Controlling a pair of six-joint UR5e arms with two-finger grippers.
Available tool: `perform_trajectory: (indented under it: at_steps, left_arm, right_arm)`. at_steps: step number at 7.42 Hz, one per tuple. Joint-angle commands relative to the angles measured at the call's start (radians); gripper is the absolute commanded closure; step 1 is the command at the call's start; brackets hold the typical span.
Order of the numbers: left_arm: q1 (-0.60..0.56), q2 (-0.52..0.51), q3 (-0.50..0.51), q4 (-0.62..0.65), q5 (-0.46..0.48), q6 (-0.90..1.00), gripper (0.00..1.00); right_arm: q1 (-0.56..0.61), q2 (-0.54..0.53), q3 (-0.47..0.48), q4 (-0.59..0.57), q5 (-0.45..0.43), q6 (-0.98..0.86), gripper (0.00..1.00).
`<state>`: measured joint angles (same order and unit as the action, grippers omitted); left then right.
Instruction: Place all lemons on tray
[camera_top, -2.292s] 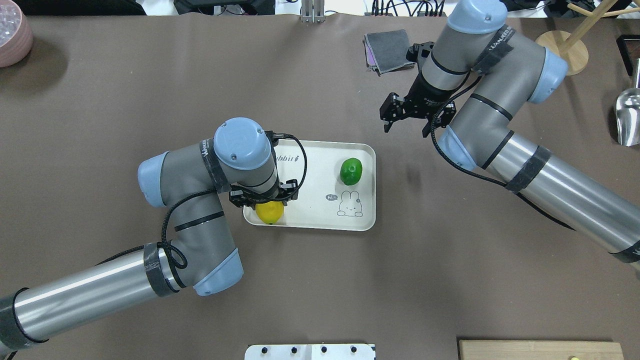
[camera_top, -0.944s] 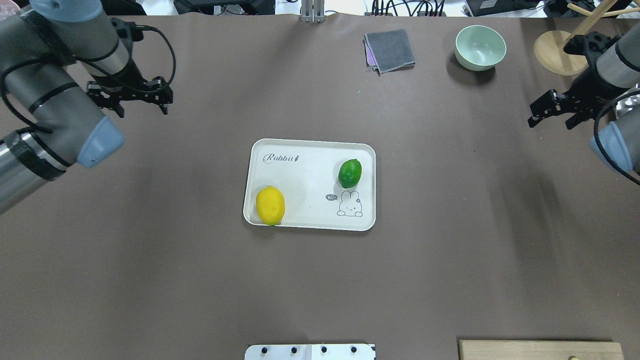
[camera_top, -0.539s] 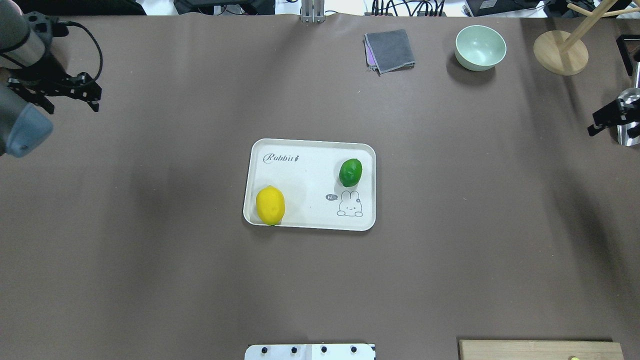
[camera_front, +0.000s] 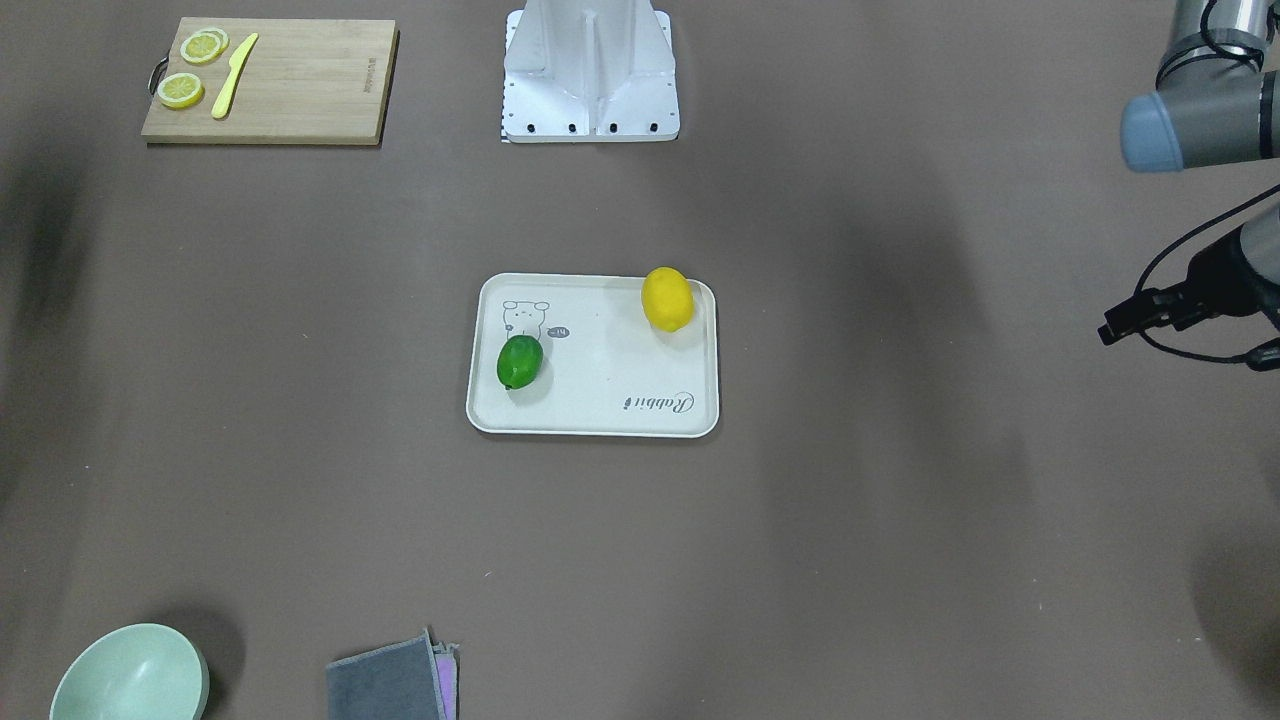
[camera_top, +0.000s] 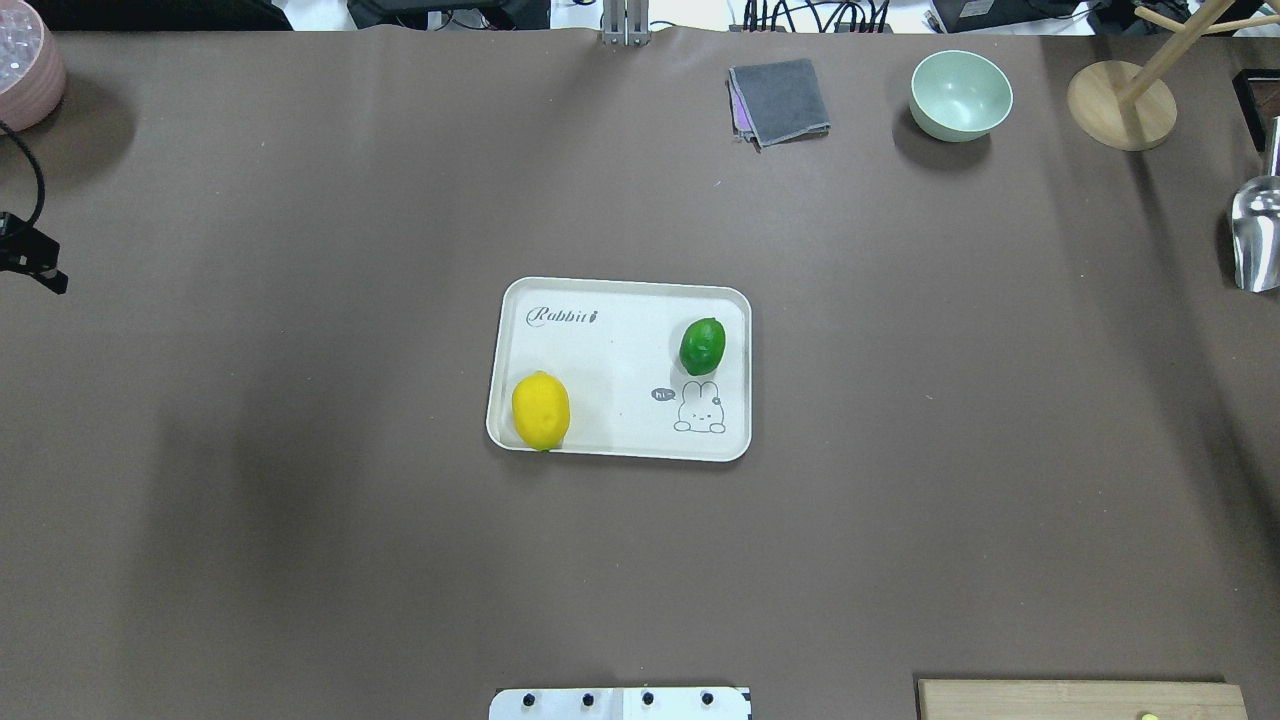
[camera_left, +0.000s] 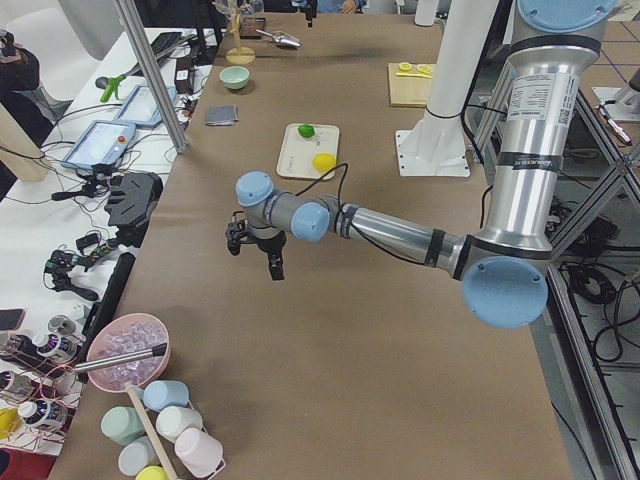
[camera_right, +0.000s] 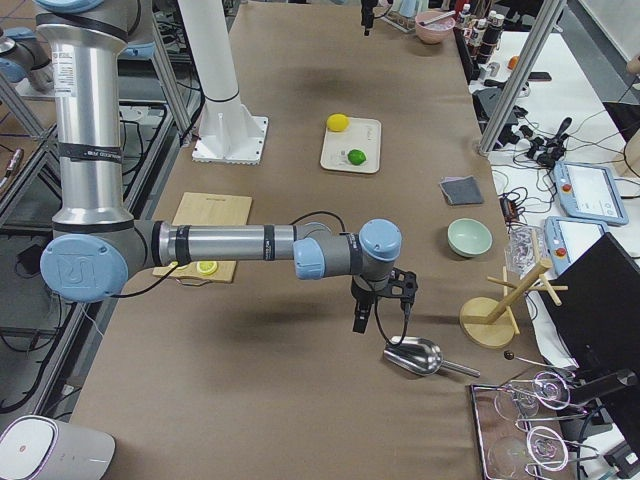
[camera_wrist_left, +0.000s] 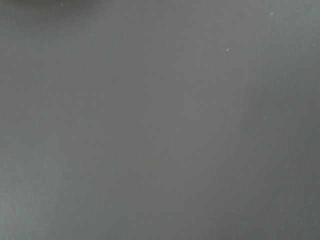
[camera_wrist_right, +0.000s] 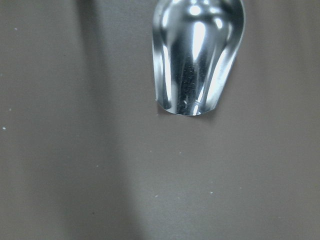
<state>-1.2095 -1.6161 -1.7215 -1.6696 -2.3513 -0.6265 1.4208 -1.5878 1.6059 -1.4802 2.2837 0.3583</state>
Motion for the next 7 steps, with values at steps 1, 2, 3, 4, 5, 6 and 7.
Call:
perform_trajectory:
  at_steps: [1, 2, 3, 4, 5, 6, 7]
  left_arm:
    - [-0.062, 0.094, 0.029, -0.058, -0.023, 0.084, 0.02]
    - [-0.134, 0.094, 0.08, -0.041, -0.023, 0.24, 0.02]
    - [-0.183, 0.094, 0.111, -0.012, -0.022, 0.337, 0.02]
    - [-0.24, 0.096, 0.144, 0.025, -0.014, 0.434, 0.02]
    - [-0.269, 0.1, 0.16, 0.051, -0.011, 0.505, 0.03]
    - [-0.289, 0.113, 0.158, 0.06, -0.01, 0.511, 0.03]
    - [-0.317, 0.114, 0.16, 0.071, -0.01, 0.522, 0.03]
  right_arm:
    - [0.05, 0.008, 0.014, -0.086, -0.023, -0.068, 0.0]
    - [0.055, 0.008, 0.04, -0.109, -0.015, -0.065, 0.0]
    - [0.055, 0.002, 0.074, -0.123, -0.015, -0.065, 0.0]
    - [0.055, 0.002, 0.089, -0.141, -0.01, -0.062, 0.0]
    - [0.055, -0.004, 0.088, -0.14, 0.008, -0.065, 0.0]
    - [0.055, -0.006, 0.088, -0.137, 0.029, -0.065, 0.0]
    - [0.055, -0.006, 0.088, -0.135, 0.031, -0.065, 0.0]
